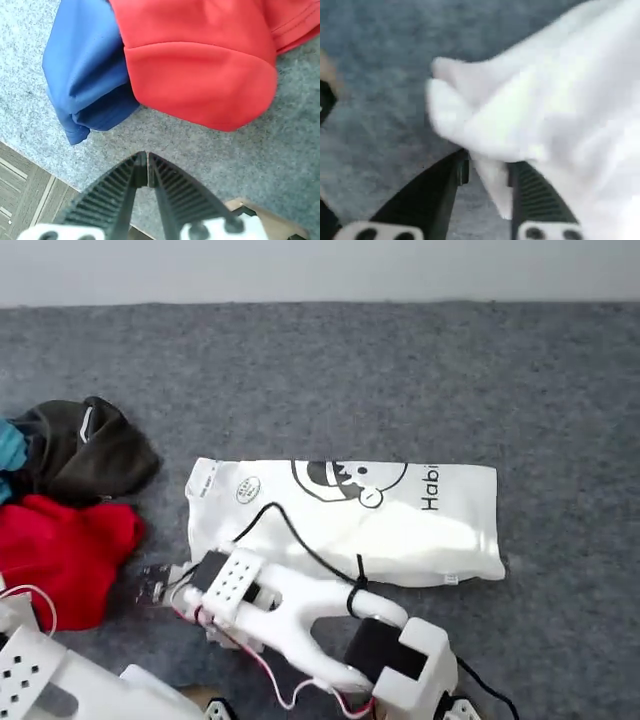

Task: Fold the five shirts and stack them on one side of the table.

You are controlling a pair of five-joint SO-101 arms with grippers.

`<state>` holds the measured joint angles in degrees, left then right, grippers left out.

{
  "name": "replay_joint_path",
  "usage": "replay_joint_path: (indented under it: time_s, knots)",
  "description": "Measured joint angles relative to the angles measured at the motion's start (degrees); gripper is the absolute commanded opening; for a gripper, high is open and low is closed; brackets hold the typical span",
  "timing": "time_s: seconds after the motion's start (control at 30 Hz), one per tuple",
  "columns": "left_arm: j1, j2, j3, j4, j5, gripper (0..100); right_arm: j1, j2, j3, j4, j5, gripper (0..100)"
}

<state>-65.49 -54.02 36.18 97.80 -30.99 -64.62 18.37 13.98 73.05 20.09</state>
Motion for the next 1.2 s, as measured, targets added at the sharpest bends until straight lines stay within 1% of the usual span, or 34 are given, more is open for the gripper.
replay_joint_path:
  time_s: [0.17,0.3,0.5,0.6,0.8,0.97,1.03,1.2]
  knots:
    - [0.0,0.0,0.0,0.0,0.0,1,3.87,1.76,-2.02,-0.44,0.18,0.9]
    - [0.0,0.0,0.0,0.0,0.0,1,5.8,2.11,-5.89,2.81,0.18,0.9]
    - [0.0,0.0,0.0,-0.26,0.0,1,9.76,-1.14,-14.51,9.76,4.4,0.9]
    - [0.0,0.0,0.0,-1.58,0.0,1,11.87,-2.46,-18.29,11.34,6.33,0.9]
    - [0.0,0.0,0.0,-2.2,0.0,1,16.7,-2.11,-21.36,10.55,9.23,0.9]
    - [0.0,0.0,0.0,-2.2,0.0,1,21.71,3.08,-25.58,8.7,9.41,1.7]
    - [0.0,0.0,0.0,-2.2,0.0,1,22.95,5.8,-28.04,8.7,9.41,5.8]
    - [0.0,0.0,0.0,-2.2,0.0,1,25.41,12.13,-34.29,8.88,9.41,22.7]
